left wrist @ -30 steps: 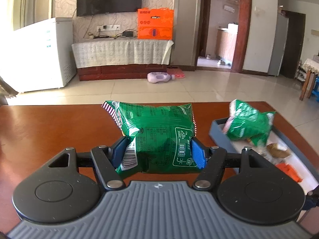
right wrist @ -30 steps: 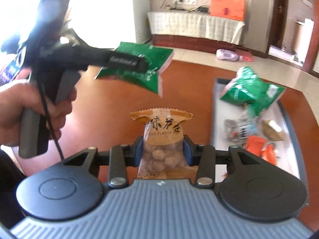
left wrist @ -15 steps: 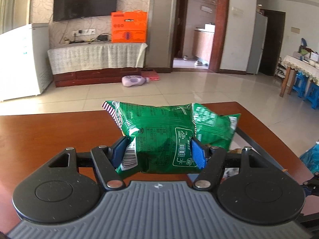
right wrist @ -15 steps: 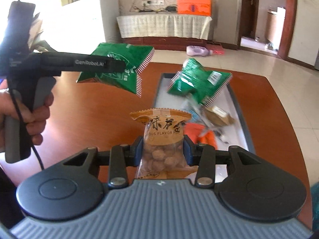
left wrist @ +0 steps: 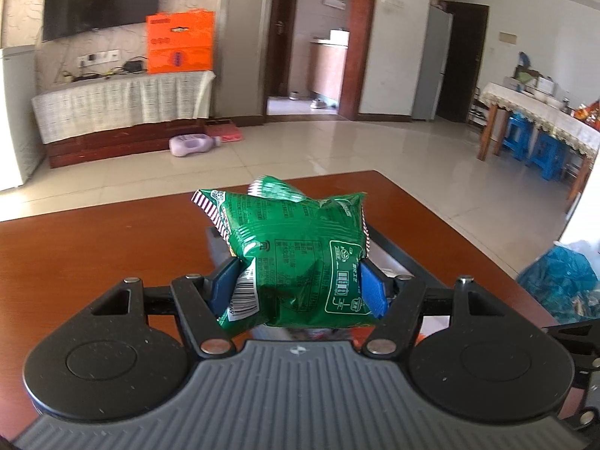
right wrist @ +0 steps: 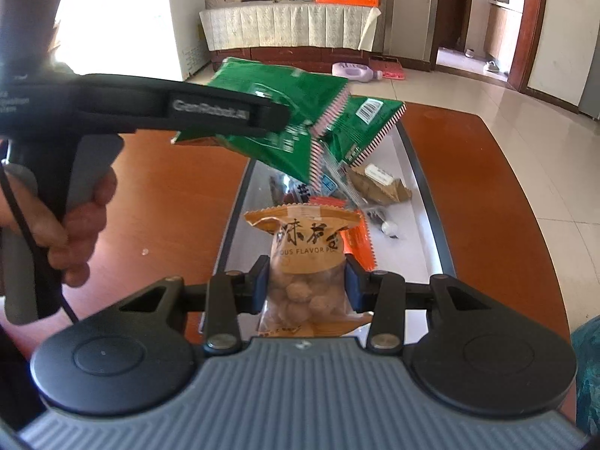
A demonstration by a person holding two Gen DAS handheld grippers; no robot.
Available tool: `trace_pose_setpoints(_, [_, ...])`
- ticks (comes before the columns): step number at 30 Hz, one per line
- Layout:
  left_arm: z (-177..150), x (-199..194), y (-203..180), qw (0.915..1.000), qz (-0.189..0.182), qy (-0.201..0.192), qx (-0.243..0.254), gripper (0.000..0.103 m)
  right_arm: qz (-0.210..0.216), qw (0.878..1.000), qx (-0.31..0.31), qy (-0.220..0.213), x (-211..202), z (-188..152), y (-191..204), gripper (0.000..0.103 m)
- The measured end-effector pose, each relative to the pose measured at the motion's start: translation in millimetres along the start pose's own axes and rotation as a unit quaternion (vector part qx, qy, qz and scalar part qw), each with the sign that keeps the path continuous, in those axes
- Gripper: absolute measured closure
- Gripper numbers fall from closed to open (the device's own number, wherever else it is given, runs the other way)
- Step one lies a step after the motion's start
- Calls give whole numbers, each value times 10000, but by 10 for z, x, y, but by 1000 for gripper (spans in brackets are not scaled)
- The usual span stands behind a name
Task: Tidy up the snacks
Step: 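Lift and carry the green chip bag and peanut bag over the tray with both tools, then open both tools to drop the green chip bag and peanut bag into the tray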
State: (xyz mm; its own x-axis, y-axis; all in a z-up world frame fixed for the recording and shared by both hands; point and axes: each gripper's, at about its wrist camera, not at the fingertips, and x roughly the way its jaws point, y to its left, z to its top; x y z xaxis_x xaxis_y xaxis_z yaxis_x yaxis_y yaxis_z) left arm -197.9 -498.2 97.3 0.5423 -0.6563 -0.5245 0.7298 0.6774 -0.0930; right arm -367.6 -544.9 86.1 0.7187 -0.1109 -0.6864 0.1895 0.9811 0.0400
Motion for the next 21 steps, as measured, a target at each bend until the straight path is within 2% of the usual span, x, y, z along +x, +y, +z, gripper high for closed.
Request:
trace_pose_setpoints(4, [-39, 206, -200, 9998, -131, 82, 151, 31, -58, 9999, 39, 74, 51, 4, -62, 59])
trace_pose_setpoints(16, [32, 680, -330, 9990, -369, 126, 236, 29, -15, 9998, 28, 212, 241, 58, -98, 59])
trace_pose_setpoints(21, [5, 764, -319, 9988, -370, 216, 233, 19, -43, 9997, -13, 233, 345, 93, -82, 59])
